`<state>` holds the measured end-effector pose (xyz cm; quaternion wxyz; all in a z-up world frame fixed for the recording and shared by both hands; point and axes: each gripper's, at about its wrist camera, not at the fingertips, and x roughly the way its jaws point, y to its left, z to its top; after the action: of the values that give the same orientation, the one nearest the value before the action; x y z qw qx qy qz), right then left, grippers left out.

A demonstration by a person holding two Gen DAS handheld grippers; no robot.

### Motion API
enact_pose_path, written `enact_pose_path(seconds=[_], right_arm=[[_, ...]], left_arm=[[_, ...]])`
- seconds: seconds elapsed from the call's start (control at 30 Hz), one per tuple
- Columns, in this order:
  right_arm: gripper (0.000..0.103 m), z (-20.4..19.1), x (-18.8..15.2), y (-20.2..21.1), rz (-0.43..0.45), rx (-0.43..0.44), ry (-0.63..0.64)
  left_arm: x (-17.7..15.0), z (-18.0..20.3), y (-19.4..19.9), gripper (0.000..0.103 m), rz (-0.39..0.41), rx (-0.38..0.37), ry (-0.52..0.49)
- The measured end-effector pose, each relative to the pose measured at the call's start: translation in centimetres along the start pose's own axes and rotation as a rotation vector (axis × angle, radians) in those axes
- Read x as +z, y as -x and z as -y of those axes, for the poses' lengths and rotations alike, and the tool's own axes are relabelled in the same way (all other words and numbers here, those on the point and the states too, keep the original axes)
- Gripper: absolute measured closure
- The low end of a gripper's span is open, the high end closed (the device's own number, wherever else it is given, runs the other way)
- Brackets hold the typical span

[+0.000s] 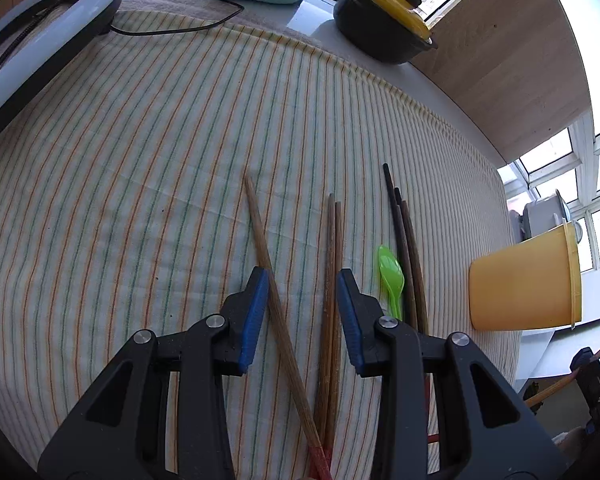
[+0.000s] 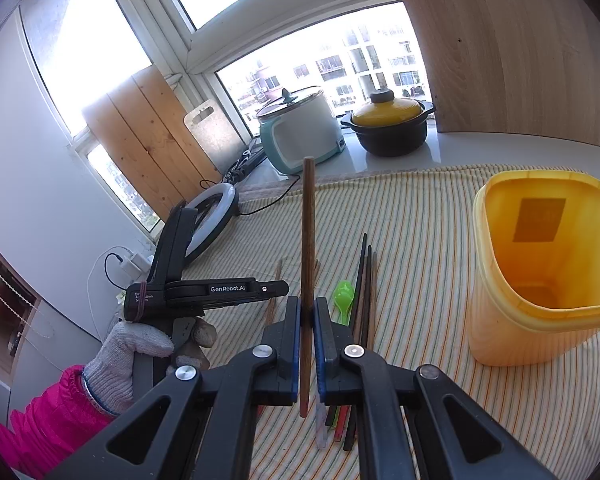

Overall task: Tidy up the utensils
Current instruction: 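Grasp another wooden chopstick with the left tool while the right tool lifts its chopstick, then carry both chopsticks over the yellow container and open both tools to drop them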

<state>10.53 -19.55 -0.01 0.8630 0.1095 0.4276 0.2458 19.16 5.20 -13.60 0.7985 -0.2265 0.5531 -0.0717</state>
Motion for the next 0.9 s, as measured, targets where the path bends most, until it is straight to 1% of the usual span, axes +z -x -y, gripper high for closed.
enact_pose_path(seconds=[0.1,0.17,0.33,0.37,0.4,0.43,0.47,0.5,0.6,0.7,0.8,0.9], right_arm=[[0.099,0.1,-0.1,0.2,0.002,0.003,-0.003],[0.099,0.1,-0.2,0.3,0.004,0.003,-0.001],[0.099,0.2,-0.2,0.3,0.006,0.007,-0.01],[0.099,0.2,-0.2,0.3,0.008,0.009,-0.011],[0.099,0.2,-0.2,0.4,0.01,0.009,-0.01],[0.099,0.2,-0.3,0.6,0.013,0.007,-0.01],[0.099,0.2,-0.4,0.7,0.014,0.007,-0.01],[0.099,0.3,-0.4,0.8,0.017,0.006,-0.012],[0.099,0.6,-0.3,1.0,0.024,-0.001,-0.02],[0.099,0.8,-0.1,1.3,0.032,-0.003,-0.027],[0.099,0.7,-0.1,1.5,0.037,-0.008,-0.022],[0.099,0.6,0.0,1.6,0.043,-0.013,-0.021]], left_arm=[[0.0,-0.1,-0.3,0.069,-0.006,0.029,-0.005],[0.0,0.2,-0.2,0.069,-0.005,0.062,-0.035],[0.4,1.2,-0.8,0.069,-0.018,0.117,-0.117],[0.4,1.5,-0.9,0.071,-0.013,0.13,-0.136],[0.4,1.9,-1.1,0.076,-0.002,0.153,-0.162],[0.2,2.1,-1.2,0.08,0.011,0.176,-0.189],[0.0,2.3,-1.2,0.089,0.025,0.199,-0.219],[-0.1,2.3,-1.3,0.094,0.035,0.209,-0.238],[-0.3,2.0,-1.2,0.098,0.049,0.197,-0.241],[-0.6,1.0,-0.6,0.1,0.049,0.13,-0.183],[-0.9,1.0,0.6,0.1,0.071,0.089,-0.176],[-1.0,1.6,2.4,0.1,0.116,0.053,-0.188]])
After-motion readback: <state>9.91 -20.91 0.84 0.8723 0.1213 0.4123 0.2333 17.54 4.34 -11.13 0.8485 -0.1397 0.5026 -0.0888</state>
